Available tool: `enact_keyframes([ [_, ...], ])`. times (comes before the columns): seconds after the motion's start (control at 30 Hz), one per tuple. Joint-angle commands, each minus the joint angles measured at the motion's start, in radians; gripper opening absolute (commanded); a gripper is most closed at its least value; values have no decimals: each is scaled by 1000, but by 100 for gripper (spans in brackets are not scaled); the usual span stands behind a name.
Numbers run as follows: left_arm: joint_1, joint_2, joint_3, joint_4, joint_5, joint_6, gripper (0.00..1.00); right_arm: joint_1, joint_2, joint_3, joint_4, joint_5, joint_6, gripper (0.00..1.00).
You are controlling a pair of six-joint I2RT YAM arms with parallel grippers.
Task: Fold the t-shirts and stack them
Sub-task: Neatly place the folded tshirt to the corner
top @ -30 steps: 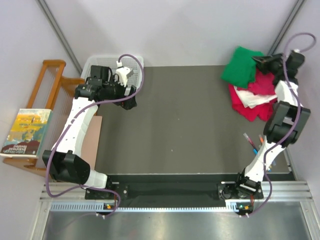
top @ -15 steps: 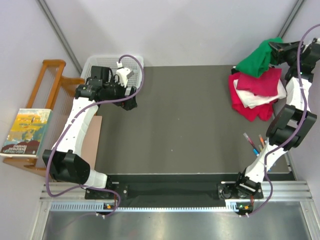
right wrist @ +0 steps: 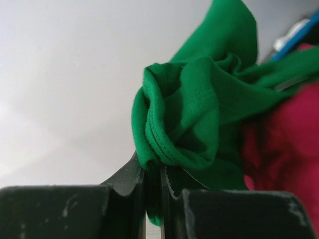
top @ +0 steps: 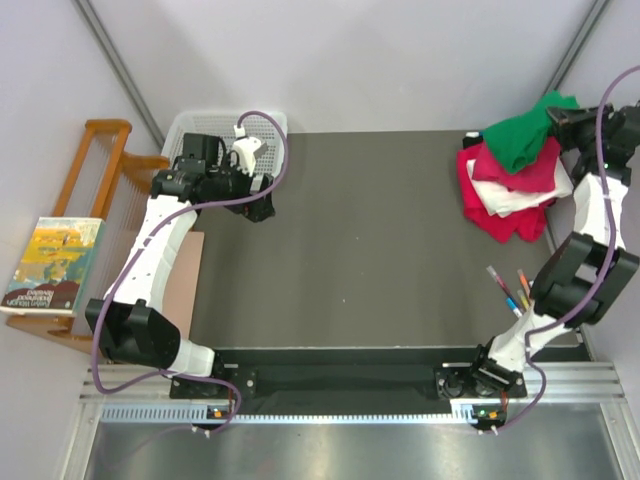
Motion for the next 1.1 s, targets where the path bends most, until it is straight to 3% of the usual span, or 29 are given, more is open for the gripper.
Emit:
enact_keyframes([
  [0.0, -3, -38, -5, 20, 10, 8, 93, 7, -204, -172, 2, 158, -110, 0],
  [0.13, -3, -42, 1, 21, 19, 8, 93, 12, -307, -362, -18, 278, -133, 1],
  [0.2, -3, -41, 7, 17, 21, 8, 93, 24, -336, -427, -41, 342, -163, 12],
  [0.23, -3, -41, 12, 12, 19, 8, 93, 32, -345, -441, -44, 362, -179, 21],
  [0.27, -3, -42, 12, 6, 19, 13, 93, 42, -355, -448, -47, 385, -197, 48],
  [0.37, -3, -53, 12, 1, 12, 20, 93, 90, -353, -407, -119, 474, -260, 74],
  [0.4, -3, -58, 12, -3, 9, 22, 93, 107, -349, -386, -133, 500, -280, 77],
  [0.67, -3, -59, 4, -3, 10, 14, 93, 188, -387, -100, -352, 606, -321, 90],
  [0.77, -3, -49, 1, 6, 18, 1, 93, 208, -358, 60, -456, 538, -317, 92],
  [0.83, -3, -42, -13, 17, 19, -4, 93, 205, -323, 114, -486, 414, -300, 92],
  [0.97, -3, -33, -34, 29, 18, -7, 93, 205, -143, 373, -778, 321, -276, 91],
  [1.03, -3, -36, -51, 35, 7, -3, 93, 207, -157, 334, -721, 272, -253, 92],
  [1.07, -3, -36, -54, 44, 3, -3, 93, 208, -212, 188, -617, 245, -195, 92],
])
